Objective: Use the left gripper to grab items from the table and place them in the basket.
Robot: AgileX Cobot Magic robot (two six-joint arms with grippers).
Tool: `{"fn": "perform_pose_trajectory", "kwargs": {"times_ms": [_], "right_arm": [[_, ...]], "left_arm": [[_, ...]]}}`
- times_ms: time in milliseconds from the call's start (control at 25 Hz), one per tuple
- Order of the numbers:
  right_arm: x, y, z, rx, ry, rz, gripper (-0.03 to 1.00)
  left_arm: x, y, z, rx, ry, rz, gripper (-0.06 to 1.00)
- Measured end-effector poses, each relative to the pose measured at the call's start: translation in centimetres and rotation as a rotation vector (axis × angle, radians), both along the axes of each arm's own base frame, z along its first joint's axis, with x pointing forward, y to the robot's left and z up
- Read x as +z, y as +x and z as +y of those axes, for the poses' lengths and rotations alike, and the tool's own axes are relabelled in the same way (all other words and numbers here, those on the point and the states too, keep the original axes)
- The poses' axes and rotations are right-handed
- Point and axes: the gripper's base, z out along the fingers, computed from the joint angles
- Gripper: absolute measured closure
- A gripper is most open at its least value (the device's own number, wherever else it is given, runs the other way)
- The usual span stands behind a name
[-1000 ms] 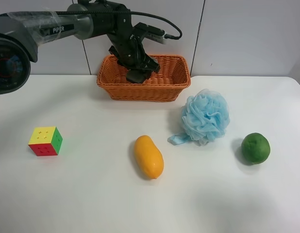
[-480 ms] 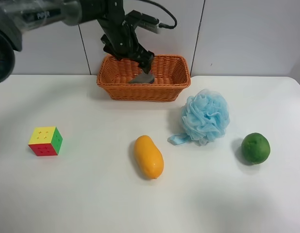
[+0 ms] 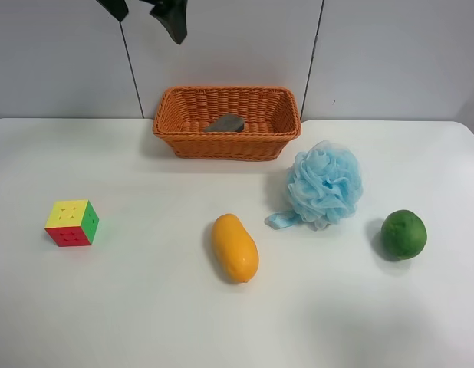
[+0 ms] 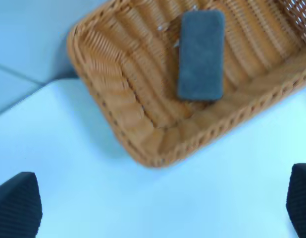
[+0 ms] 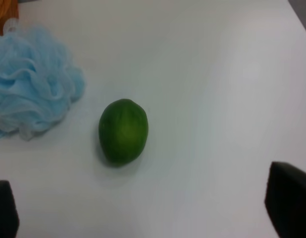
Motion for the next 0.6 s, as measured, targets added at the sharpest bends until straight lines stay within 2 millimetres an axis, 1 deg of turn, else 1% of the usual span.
{"fn": "perform_pose_trajectory", "kwargs": {"times_ms": [80,120,160,200,280,320,400,520,560,600], "right_arm": [[0.0,0.0,0.0,0.0,0.0,0.0,-0.02],[0.0,0.0,0.0,0.0,0.0,0.0,-0.02],[0.0,0.0,0.0,0.0,0.0,0.0,-0.02],[0.0,0.0,0.0,0.0,0.0,0.0,-0.02],[0.0,0.0,0.0,0.0,0.0,0.0,-0.02],[0.0,0.0,0.0,0.0,0.0,0.0,-0.02],[0.0,0.0,0.0,0.0,0.0,0.0,-0.02],[0.0,0.0,0.0,0.0,0.0,0.0,-0.02],[0.0,0.0,0.0,0.0,0.0,0.0,-0.02],[0.0,0.0,0.0,0.0,0.0,0.0,-0.02]], "left_arm": [[0.8,-1.8,1.7,0.007,-0.021,0.022,-0.05],[0.4,-2.7,2.5,0.012,-0.017,0.05,-0.05],[0.8,-3.9,3.5,0.02,-0.023,0.061,-0.05],[0.7,-5.4,4.4,0.03,-0.02,0.08,-0.05],[0.2,-8.5,6.2,0.044,-0.007,0.118,-0.05],[0.6,-10.3,7.1,0.051,-0.01,0.108,-0.05],[0.7,-14.2,8.8,0.063,-0.014,0.1,-0.05],[0.6,-19.5,10.8,0.075,-0.023,0.072,-0.05],[0.3,-21.0,11.2,0.071,-0.022,0.063,-0.05],[0.5,-22.7,11.7,0.064,-0.029,0.03,-0.05]]}}
